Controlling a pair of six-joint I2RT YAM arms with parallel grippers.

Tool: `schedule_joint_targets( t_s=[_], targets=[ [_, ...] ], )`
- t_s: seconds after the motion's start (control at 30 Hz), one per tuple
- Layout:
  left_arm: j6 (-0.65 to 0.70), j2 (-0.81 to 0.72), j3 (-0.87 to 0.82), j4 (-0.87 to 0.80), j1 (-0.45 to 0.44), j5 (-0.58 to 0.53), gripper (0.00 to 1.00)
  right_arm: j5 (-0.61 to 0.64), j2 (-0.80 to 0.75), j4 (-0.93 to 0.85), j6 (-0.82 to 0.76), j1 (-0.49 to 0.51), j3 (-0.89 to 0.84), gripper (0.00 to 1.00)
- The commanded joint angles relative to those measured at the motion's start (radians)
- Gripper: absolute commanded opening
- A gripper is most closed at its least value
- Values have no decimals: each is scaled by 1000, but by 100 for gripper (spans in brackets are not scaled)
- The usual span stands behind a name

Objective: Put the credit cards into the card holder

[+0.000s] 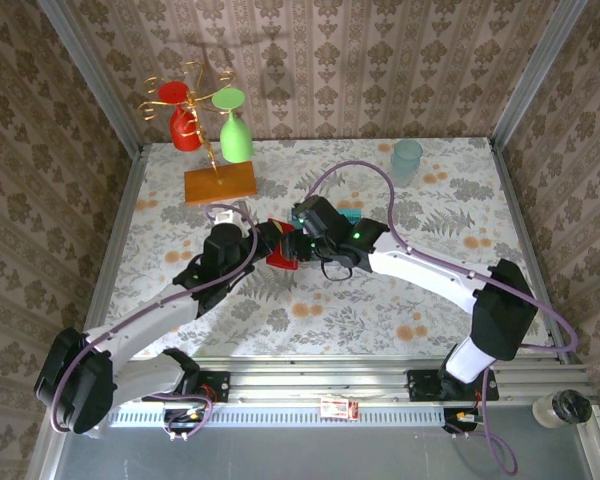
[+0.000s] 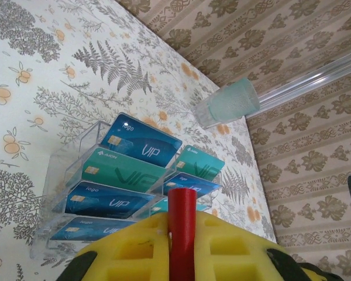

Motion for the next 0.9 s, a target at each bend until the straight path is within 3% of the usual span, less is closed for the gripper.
schedule_joint_targets(
  t_s=[0.0,0.13,0.4,0.47,0.57,0.8,0.87],
  targets=[
    [-25,-7,6,51,-12,0,0,145,34,-37,6,-4,-32,27],
    [-29,-10,4,56,-13,3,0,142,29,-2,25,-12,-92,1],
    [-17,-52,1,22,-12,4,0,32,-77,121,96,-111,-325,0],
    [-7,-51,-3,24,-10,12,0,-35,-124,154,99,-126,-362,10],
    [-8,-45,-26,62,-4,36,0,-106,-210,174,114,-131,-402,38],
    [-84,18,-59,256,18,110,0,-244,-418,410,219,-129,-539,71],
    [-101,29,-54,277,19,113,0,-253,-431,459,234,-130,-539,76]
  ],
)
